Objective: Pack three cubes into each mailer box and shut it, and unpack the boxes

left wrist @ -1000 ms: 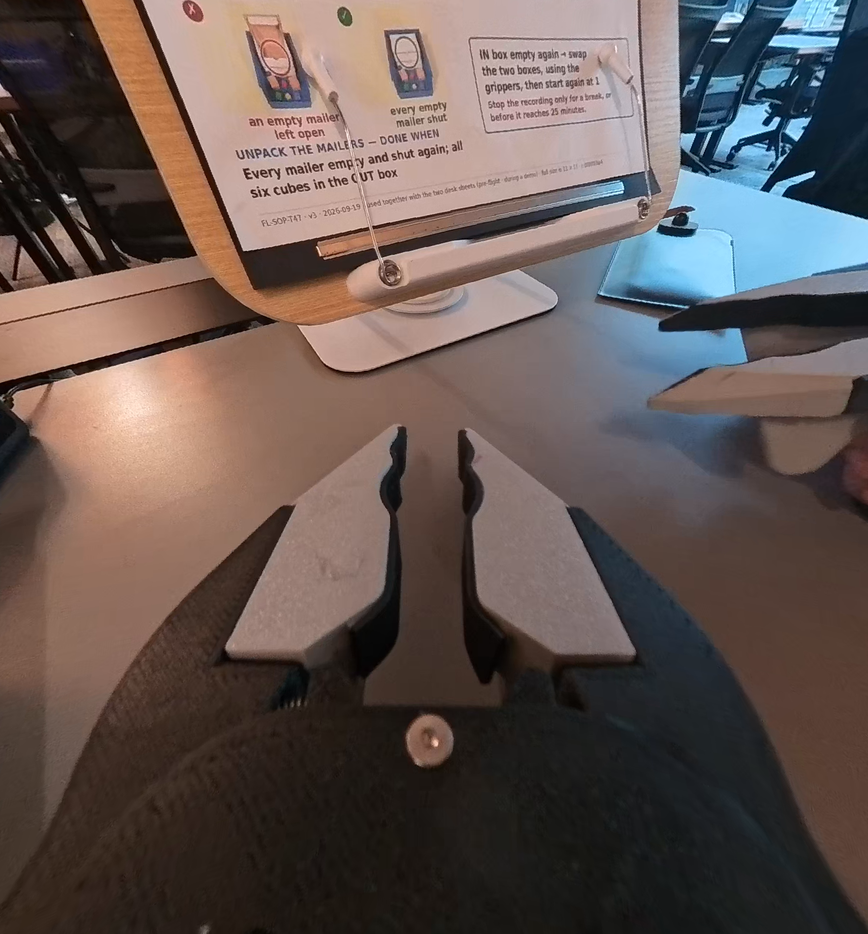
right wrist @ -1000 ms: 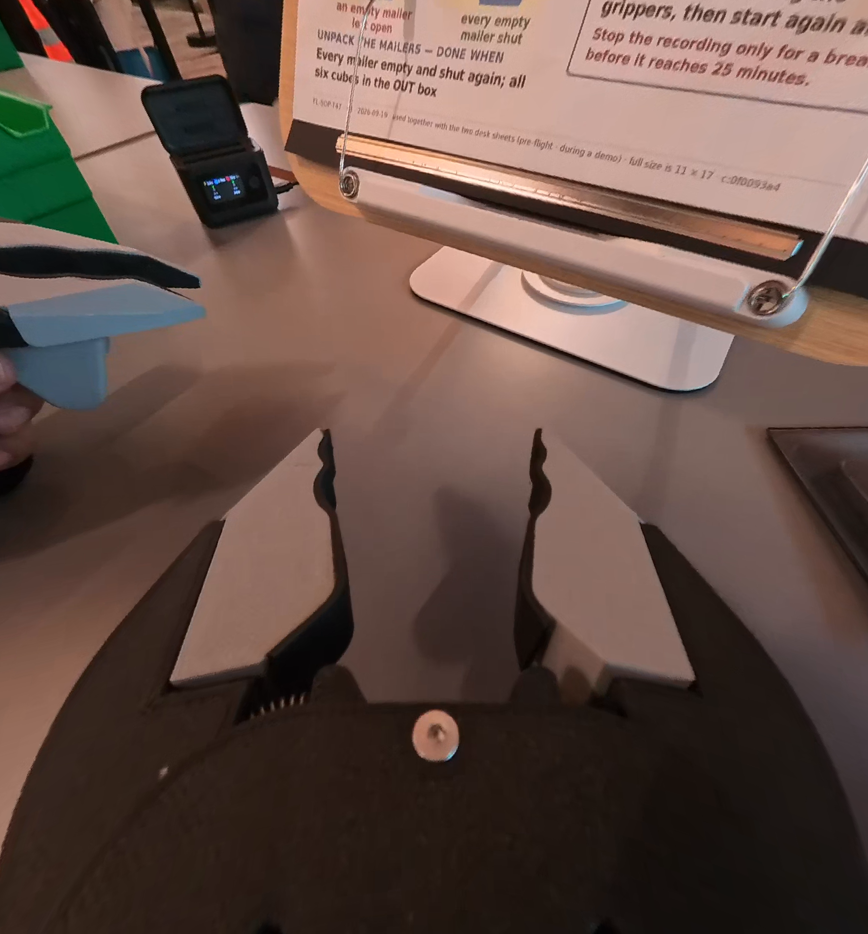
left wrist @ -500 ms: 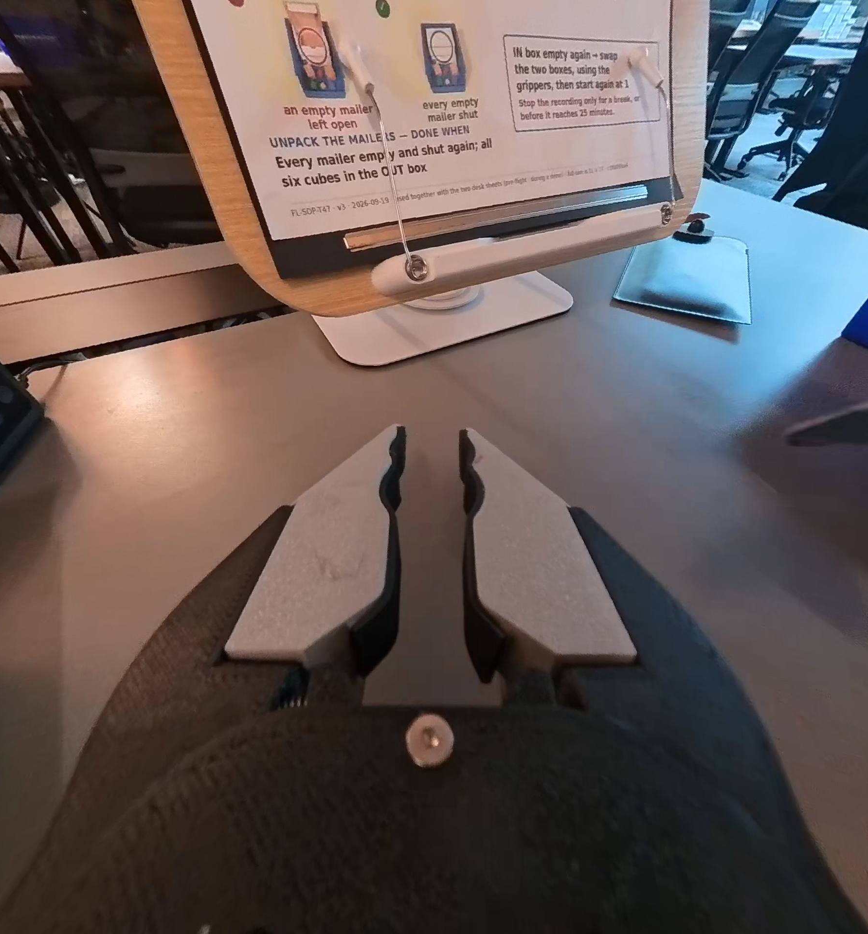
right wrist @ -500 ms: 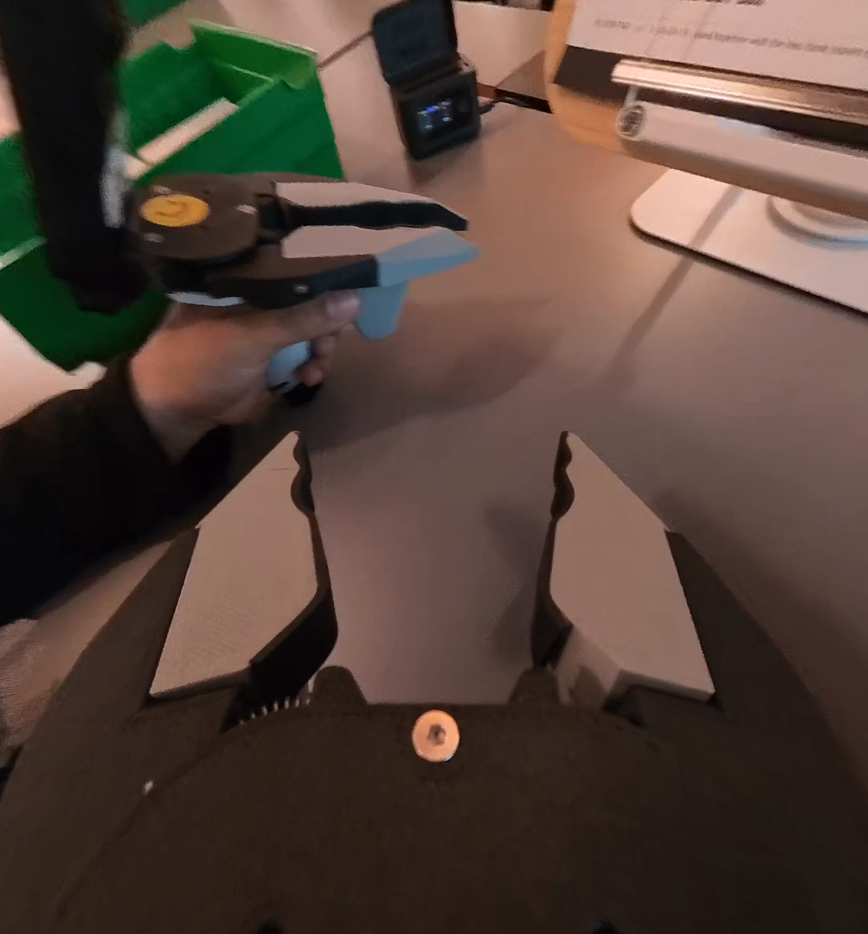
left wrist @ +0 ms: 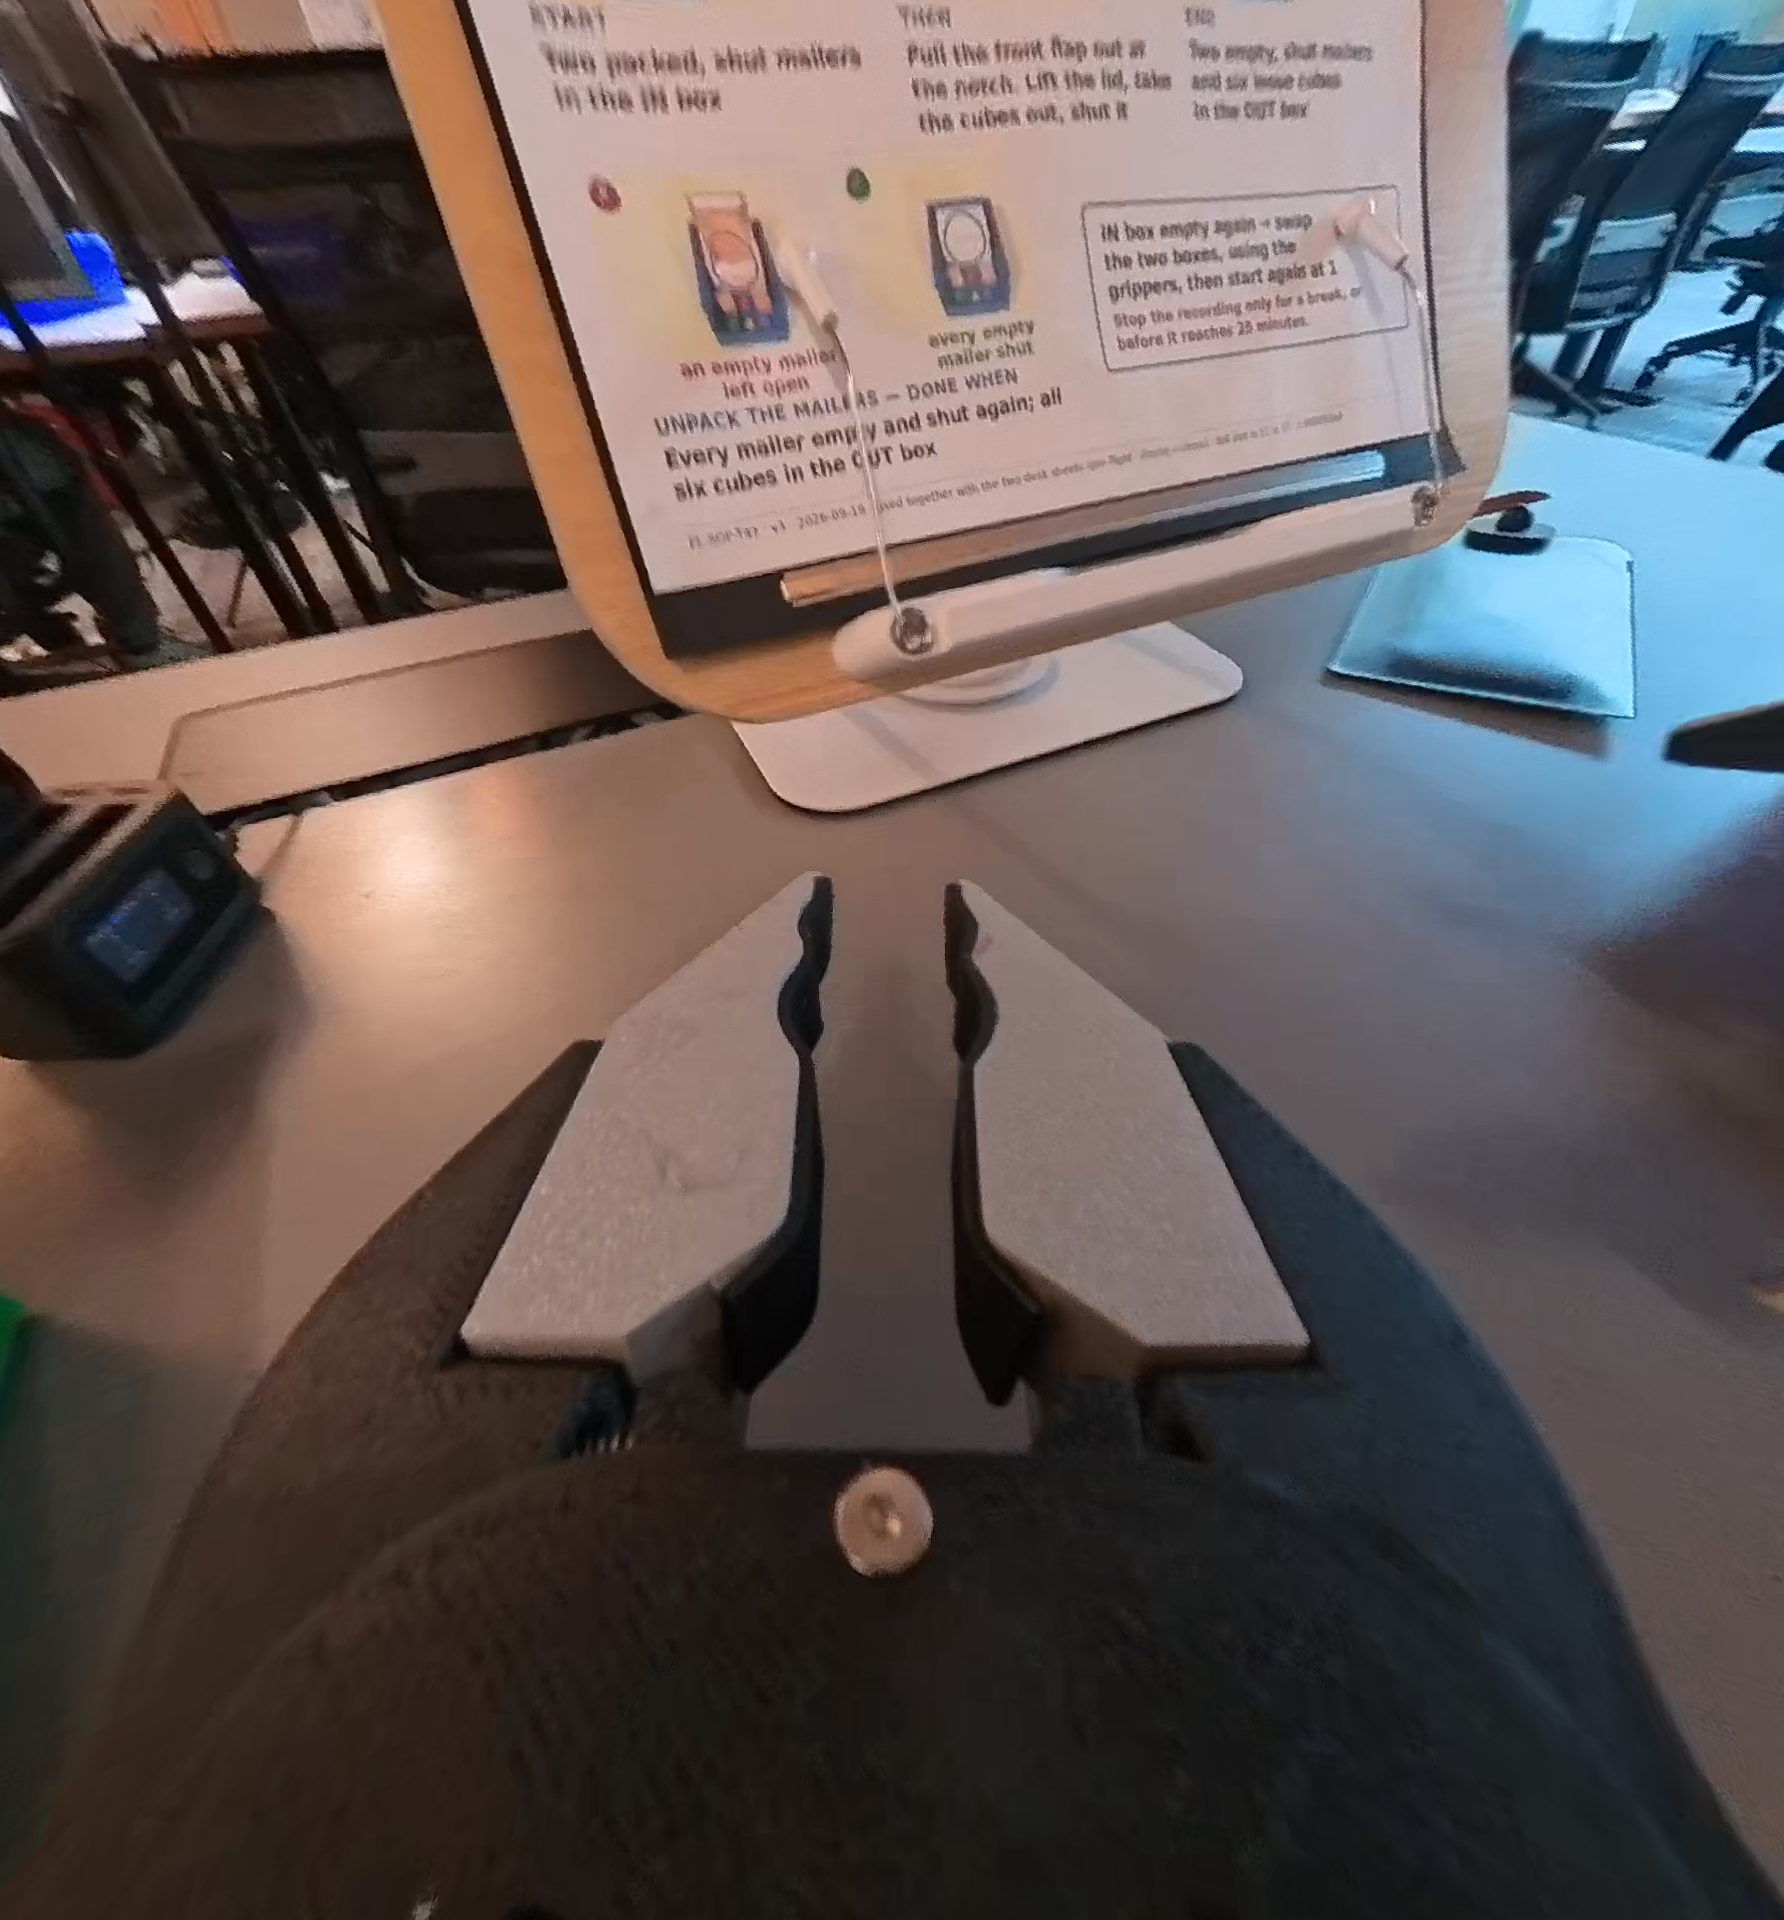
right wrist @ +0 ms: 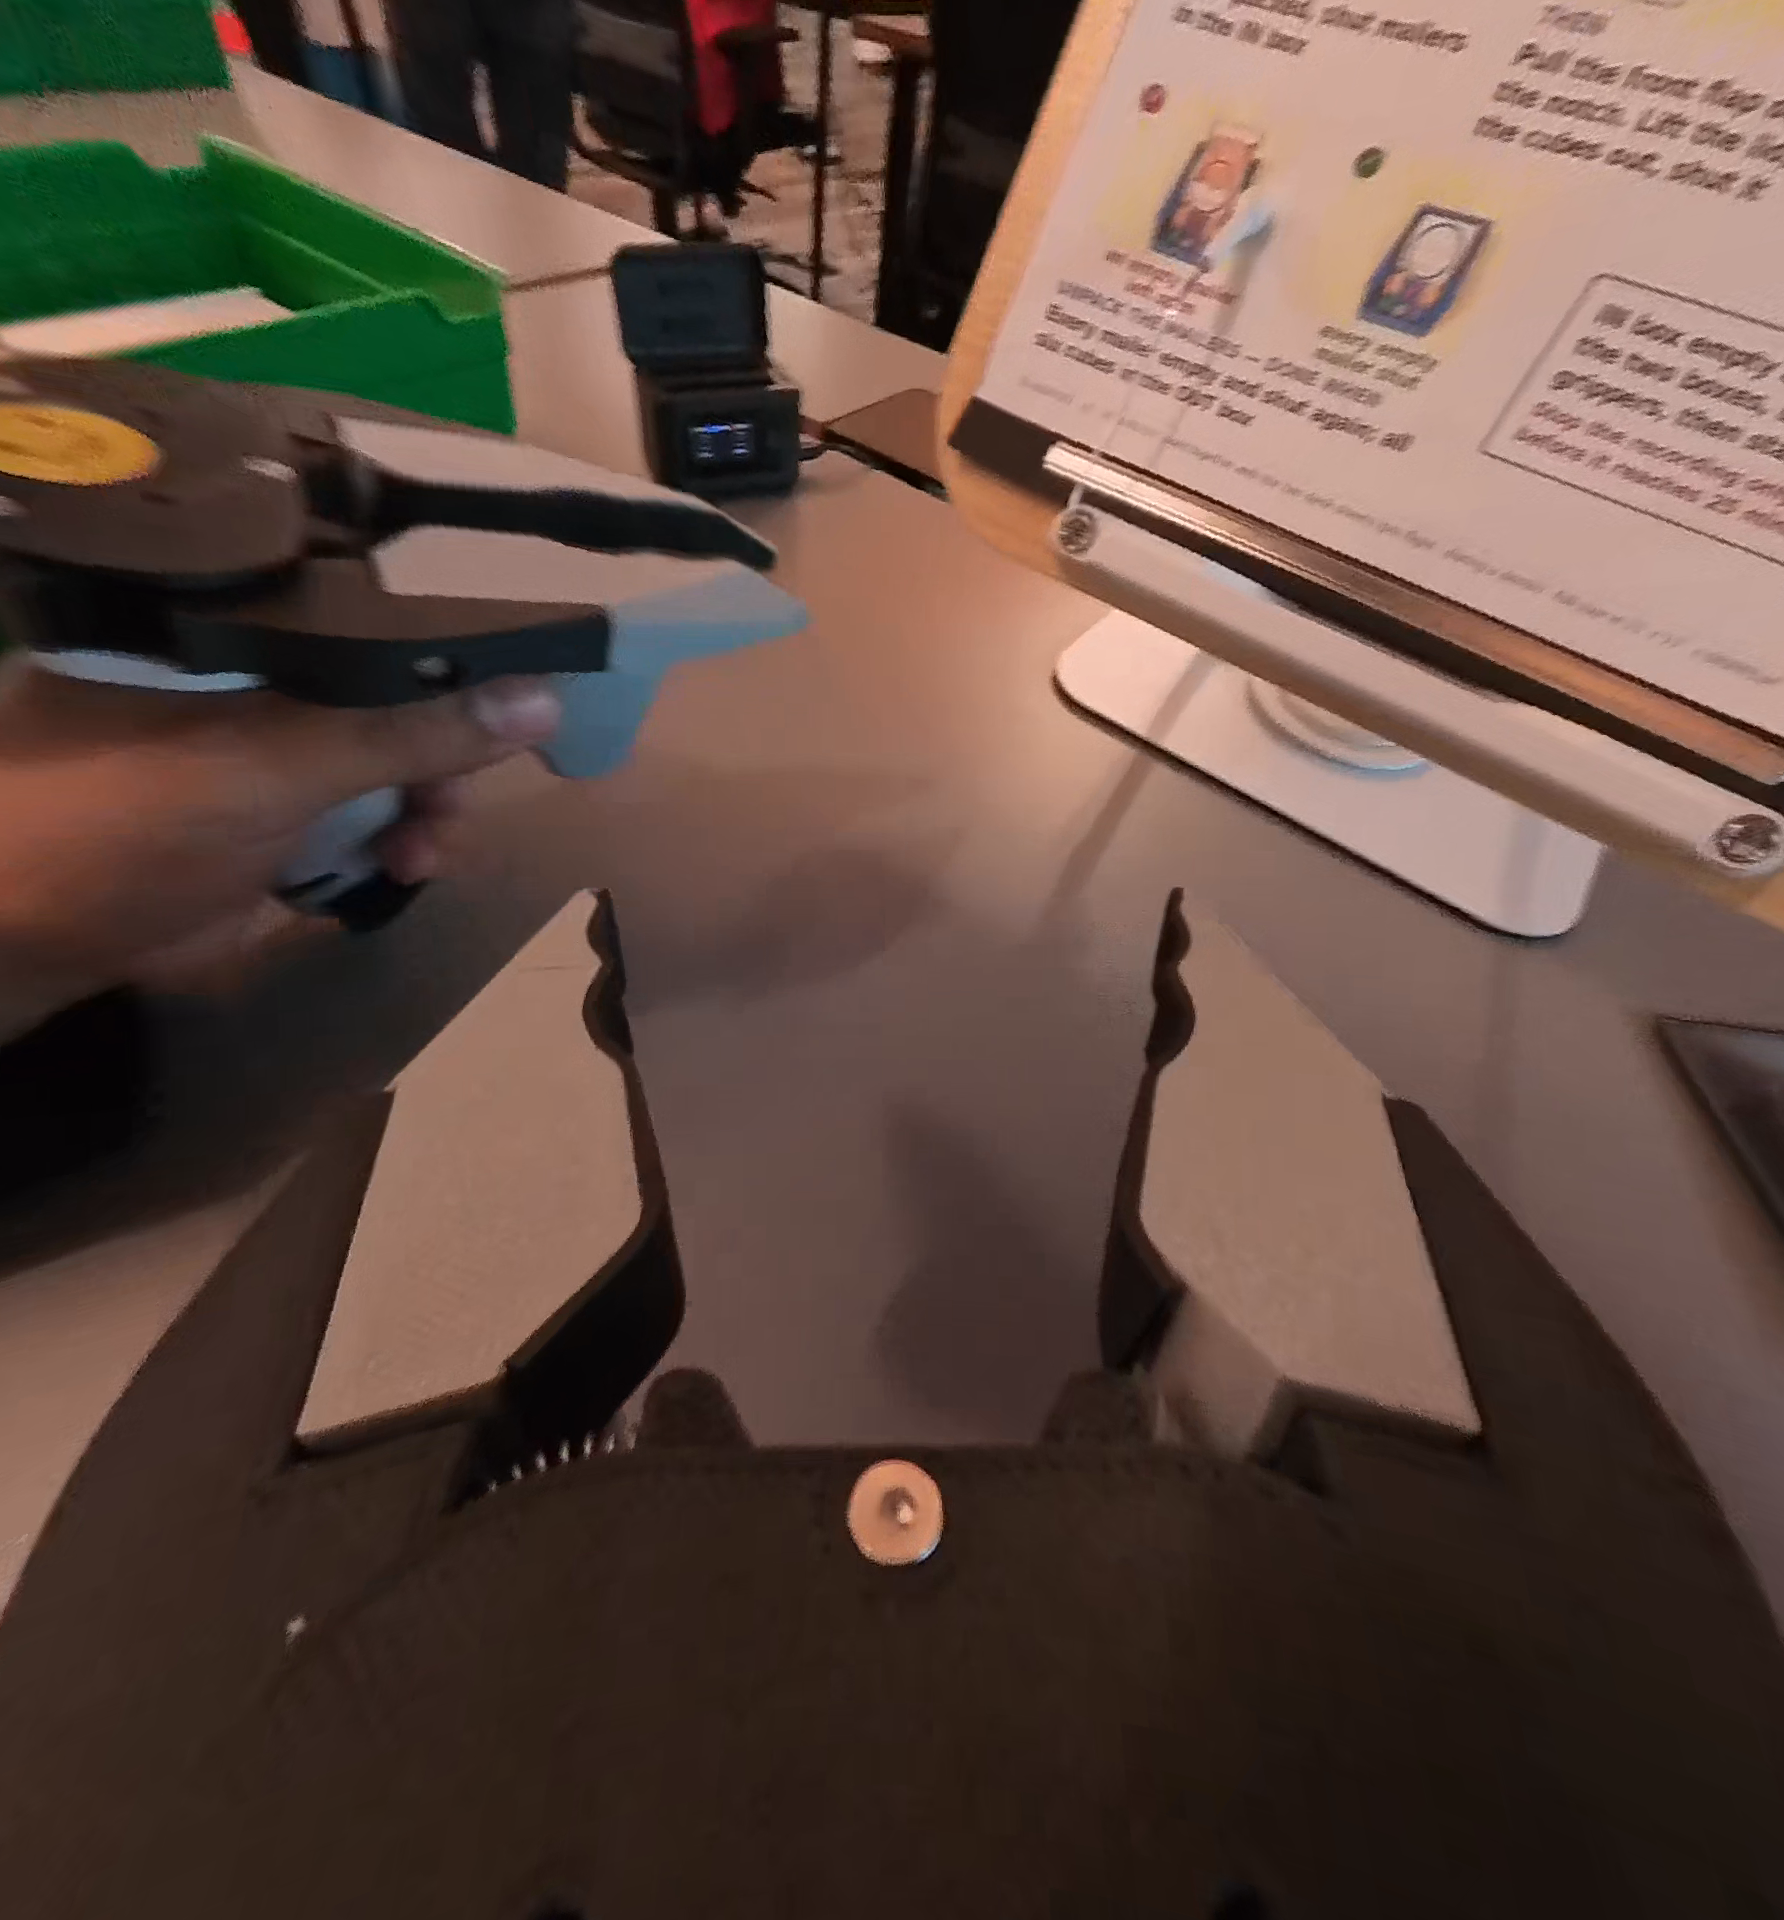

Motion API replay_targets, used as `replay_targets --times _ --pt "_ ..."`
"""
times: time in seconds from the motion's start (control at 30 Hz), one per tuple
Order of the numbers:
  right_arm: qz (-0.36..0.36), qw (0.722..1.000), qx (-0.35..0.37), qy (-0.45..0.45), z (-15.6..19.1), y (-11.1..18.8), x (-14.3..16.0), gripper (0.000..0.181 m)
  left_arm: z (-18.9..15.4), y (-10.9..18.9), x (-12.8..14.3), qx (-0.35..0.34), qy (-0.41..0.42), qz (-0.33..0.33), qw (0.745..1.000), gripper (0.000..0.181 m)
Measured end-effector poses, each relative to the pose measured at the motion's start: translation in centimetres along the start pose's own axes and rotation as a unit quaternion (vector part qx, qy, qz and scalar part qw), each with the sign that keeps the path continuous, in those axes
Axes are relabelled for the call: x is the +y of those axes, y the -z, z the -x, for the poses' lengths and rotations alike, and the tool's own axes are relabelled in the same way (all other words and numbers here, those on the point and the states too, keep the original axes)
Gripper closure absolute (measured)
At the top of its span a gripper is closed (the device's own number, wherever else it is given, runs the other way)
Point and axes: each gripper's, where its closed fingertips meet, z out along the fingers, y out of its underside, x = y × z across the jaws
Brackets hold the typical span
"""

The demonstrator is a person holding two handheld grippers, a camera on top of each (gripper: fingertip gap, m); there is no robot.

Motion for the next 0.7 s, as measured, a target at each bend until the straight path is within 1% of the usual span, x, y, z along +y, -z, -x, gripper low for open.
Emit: replay_targets --times 0.13,0.23,0.4,0.7 --pt "0.002 1.000 0.019 0.006 -0.8 -1.5 1.3 0.085 -1.1 0.8 -1.5 -0.005 -0.039 -0.022 0.999 0.160" --pt "0.014 0.998 0.033 0.043 -0.6 -2.1 1.9 0.085 -2.0 0.8 -1.5 0.001 -0.066 -0.020 0.998 0.158" --pt "0.015 0.997 0.022 0.076 1.4 -2.6 2.4 0.087 -2.2 0.3 -0.5 0.006 -0.075 0.004 0.997 0.153" --pt "0.017 0.996 -0.015 0.085 4.4 -2.8 2.7 0.087 -1.8 0.9 -1.1 -0.003 -0.071 -0.003 0.997 0.149"
